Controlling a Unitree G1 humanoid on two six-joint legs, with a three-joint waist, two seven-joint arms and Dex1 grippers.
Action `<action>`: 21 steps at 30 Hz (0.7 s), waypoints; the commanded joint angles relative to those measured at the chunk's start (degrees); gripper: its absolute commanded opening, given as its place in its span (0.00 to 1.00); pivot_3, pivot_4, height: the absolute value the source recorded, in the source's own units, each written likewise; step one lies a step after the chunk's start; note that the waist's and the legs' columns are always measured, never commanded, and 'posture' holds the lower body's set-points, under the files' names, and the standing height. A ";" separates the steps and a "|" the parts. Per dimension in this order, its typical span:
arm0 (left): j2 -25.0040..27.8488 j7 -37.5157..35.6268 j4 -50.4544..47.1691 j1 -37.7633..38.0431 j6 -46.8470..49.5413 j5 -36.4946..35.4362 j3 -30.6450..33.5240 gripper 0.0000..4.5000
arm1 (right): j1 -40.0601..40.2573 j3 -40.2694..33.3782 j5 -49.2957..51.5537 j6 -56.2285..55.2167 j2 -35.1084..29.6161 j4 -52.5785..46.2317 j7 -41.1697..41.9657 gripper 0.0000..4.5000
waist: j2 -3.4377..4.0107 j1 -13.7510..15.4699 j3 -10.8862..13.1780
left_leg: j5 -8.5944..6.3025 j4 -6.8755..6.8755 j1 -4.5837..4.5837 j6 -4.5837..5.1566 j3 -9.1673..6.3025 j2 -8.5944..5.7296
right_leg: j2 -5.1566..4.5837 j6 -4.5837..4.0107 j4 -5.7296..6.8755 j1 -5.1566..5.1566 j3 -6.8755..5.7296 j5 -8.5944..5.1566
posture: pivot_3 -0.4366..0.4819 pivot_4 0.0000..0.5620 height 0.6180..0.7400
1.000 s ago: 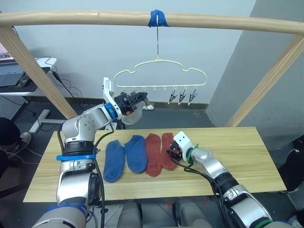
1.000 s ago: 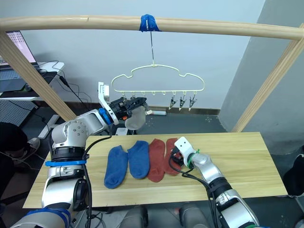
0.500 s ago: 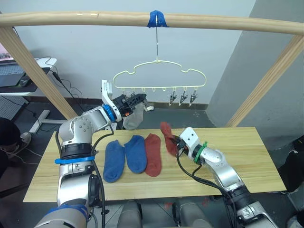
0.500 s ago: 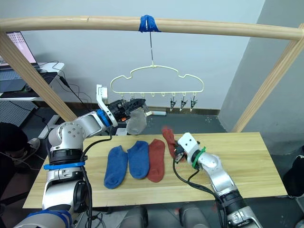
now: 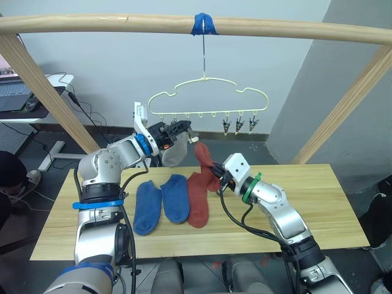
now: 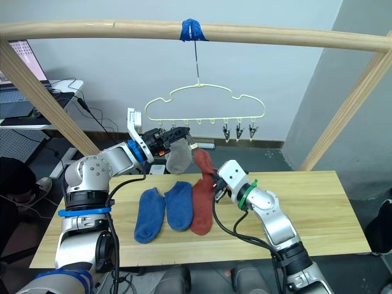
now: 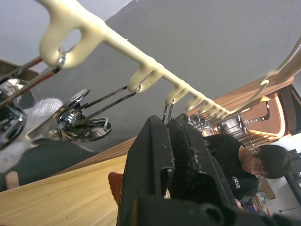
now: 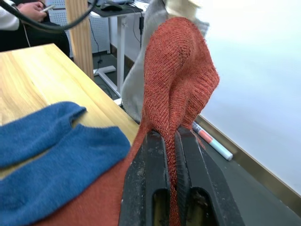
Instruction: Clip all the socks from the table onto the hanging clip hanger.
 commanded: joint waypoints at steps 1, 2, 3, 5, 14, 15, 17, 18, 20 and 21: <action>0.17 -0.71 -0.39 -0.79 -0.57 0.06 -0.17 0.00 | -1.58 0.25 0.03 -0.41 0.56 -2.88 -0.23 0.00 | 0.00 0.00 0.00 | 0.00 0.00 0.00 0.00 0.01 0.00 | 0.00 0.00 -0.01 0.00 0.00 0.00 | 0.46 0.29 1.00; 0.21 -0.73 -0.47 -0.71 -0.56 -0.02 -0.17 0.00 | -1.82 0.25 0.07 -0.36 0.68 -2.87 -0.26 0.00 | 0.00 0.00 0.00 | 0.00 0.00 0.00 0.00 0.01 0.00 | 0.00 0.00 -0.01 0.00 0.00 0.00 | 0.47 0.29 1.00; 0.24 -0.76 -0.66 -0.53 -0.51 -0.13 -0.18 0.00 | -2.09 0.20 0.13 -0.36 0.77 -2.88 -0.23 0.00 | 0.00 0.00 0.00 | 0.00 0.00 0.00 0.00 0.00 0.00 | 0.00 0.00 -0.01 0.00 0.00 0.00 | 0.47 0.29 1.00; 0.28 -0.81 -1.03 -0.17 -0.43 -0.29 -0.18 0.00 | -2.52 0.00 0.31 -0.37 0.96 -2.97 -0.23 0.00 | 0.00 0.01 0.00 | 0.00 -0.02 0.00 0.00 -0.01 0.00 | 0.00 0.00 -0.01 0.00 -0.01 0.00 | 0.47 0.29 1.00; 0.33 -1.26 -1.85 0.56 -0.85 -0.19 -0.47 0.00 | -4.04 0.34 0.15 -0.56 2.03 -2.23 -0.37 0.00 | 0.00 0.04 0.00 | 0.00 -0.02 -0.02 0.00 0.00 0.00 | 0.00 0.00 -0.03 -0.02 -0.01 0.00 | 0.48 0.28 1.00; 0.42 -1.46 -2.14 0.77 -1.53 0.28 -0.78 0.00 | -4.29 0.37 0.08 -0.60 2.19 -1.97 -0.43 0.00 | 0.00 0.03 0.00 | 0.00 -0.02 -0.03 0.00 0.00 0.00 | 0.00 0.00 -0.03 -0.03 0.00 0.00 | 0.48 0.28 1.00; 0.31 -1.66 -2.60 1.10 -3.55 1.21 -1.06 0.00 | -4.57 0.22 0.10 -0.67 2.39 -1.49 -0.52 0.00 | 0.00 0.05 0.00 | 0.00 -0.03 -0.02 0.00 0.00 0.00 | 0.00 0.00 -0.03 -0.03 -0.01 0.00 | 0.49 0.27 1.00; 0.41 -2.02 -2.90 1.28 -4.19 1.29 -1.13 0.00 | -4.66 0.12 0.14 -0.71 2.44 -1.25 -0.54 0.00 | 0.00 0.06 0.00 | 0.00 -0.03 -0.03 0.00 -0.01 0.00 | 0.00 0.00 -0.03 -0.03 -0.01 0.00 | 0.49 0.26 1.00; 0.58 -2.67 -3.53 1.62 -4.89 1.04 -0.97 0.15 | -4.73 -0.13 0.24 -0.73 2.49 -0.87 -0.50 0.00 | 0.00 0.15 0.00 | 0.00 -0.03 -0.03 0.00 0.00 0.01 | 0.00 0.00 -0.04 -0.03 -0.01 0.00 | 0.49 0.26 1.00; 0.69 -2.84 -3.83 1.77 -4.70 0.69 -0.76 0.19 | -4.73 -0.20 0.25 -0.76 2.47 -0.77 -0.47 0.00 | 0.00 0.20 0.00 | 0.00 -0.03 -0.05 0.00 0.00 0.01 | 0.00 0.00 -0.05 -0.04 -0.01 0.00 | 0.50 0.26 1.00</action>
